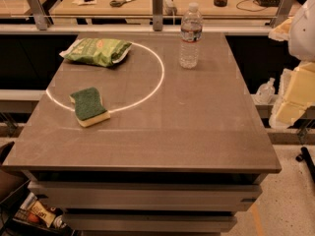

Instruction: Move water bottle near sponge

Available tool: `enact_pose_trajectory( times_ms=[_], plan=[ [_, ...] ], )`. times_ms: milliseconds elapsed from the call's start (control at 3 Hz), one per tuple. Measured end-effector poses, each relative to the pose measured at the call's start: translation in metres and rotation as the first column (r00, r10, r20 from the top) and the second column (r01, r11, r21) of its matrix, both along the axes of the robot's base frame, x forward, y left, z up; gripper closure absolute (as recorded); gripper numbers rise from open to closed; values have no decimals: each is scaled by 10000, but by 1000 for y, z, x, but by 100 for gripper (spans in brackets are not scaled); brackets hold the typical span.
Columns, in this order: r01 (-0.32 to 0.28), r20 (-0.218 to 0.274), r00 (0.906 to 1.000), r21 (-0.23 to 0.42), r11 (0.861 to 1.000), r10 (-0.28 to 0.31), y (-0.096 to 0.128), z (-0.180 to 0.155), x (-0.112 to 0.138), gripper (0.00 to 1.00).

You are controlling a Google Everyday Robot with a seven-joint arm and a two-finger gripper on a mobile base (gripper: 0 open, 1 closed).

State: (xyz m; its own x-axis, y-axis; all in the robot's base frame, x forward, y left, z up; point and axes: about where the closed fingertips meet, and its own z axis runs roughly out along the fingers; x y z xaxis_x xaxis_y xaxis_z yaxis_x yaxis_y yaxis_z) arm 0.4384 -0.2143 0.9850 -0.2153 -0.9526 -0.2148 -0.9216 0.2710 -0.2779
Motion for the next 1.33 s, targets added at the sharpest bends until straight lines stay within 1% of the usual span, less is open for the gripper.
enact_pose_trajectory(
  times_ms=[667,1000,1333],
  plan=[
    [66,98,9999,122,9999,-67,0,2,3,0],
    [414,437,9980,884,9952,-454,-2,3,16,0],
    [827,1183,9866,2327,9690,-1127,2,1,40,0]
  ],
)
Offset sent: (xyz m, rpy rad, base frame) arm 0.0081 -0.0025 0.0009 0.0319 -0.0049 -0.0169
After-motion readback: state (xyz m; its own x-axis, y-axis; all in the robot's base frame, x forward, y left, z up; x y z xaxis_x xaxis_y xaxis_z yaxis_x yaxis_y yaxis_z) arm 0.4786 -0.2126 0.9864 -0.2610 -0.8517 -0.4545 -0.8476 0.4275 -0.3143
